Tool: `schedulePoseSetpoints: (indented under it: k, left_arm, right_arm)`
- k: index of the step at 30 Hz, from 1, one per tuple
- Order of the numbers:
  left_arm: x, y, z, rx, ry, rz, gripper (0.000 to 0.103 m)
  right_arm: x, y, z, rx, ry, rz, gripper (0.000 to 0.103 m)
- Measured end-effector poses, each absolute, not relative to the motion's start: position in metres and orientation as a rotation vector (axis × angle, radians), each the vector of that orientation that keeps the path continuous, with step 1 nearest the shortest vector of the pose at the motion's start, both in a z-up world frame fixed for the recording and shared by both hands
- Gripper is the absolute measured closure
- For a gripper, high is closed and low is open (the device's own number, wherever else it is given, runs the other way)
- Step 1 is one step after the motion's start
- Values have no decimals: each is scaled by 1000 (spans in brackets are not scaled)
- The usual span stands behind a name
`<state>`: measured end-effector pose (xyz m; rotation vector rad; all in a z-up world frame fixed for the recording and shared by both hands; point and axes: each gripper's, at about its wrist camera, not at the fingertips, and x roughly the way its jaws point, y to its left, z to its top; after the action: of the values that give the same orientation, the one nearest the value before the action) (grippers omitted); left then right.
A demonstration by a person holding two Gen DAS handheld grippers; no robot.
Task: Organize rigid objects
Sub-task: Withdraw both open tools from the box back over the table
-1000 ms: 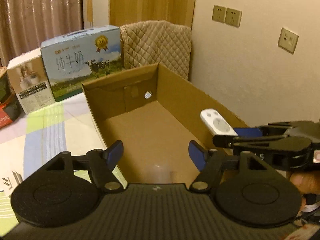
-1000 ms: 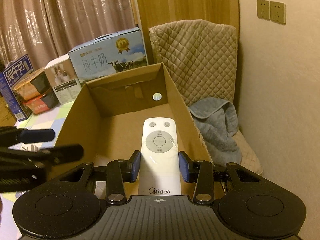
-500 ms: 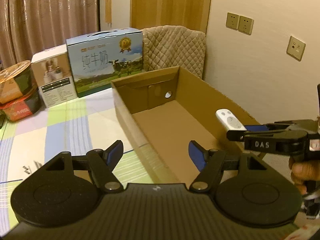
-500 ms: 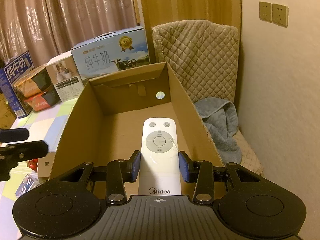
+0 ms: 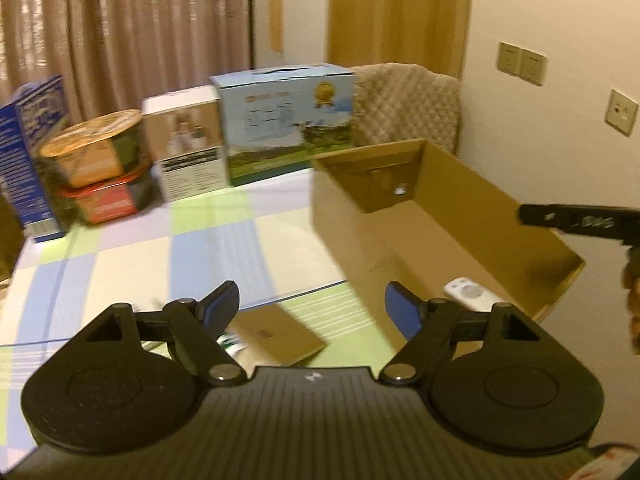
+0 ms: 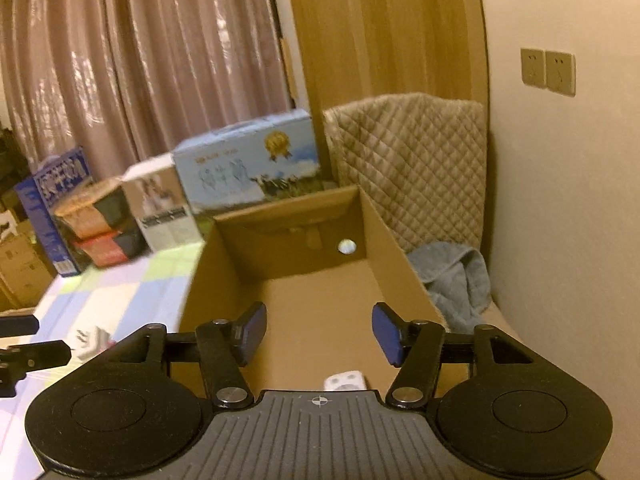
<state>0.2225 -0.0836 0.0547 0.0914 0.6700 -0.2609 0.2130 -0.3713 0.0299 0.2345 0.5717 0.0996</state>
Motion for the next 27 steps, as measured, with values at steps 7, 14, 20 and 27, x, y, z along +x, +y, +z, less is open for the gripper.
schedulePoseSetpoints:
  k: [7, 14, 20, 27]
  left_arm:
    - [195, -20, 55, 116, 679, -148, 20]
    - [166, 31, 34, 104, 715, -73, 17]
    - [151, 48, 7, 96, 745, -84, 15]
    - [160, 51, -22, 79, 769, -114, 15]
  right_arm:
    - [176, -329, 61, 265, 493, 209, 42]
    - [144, -267, 67, 224, 466, 324, 38]
    - [124, -217, 35, 105, 490, 390, 38]
    - [128, -188, -7, 58, 575, 419, 38]
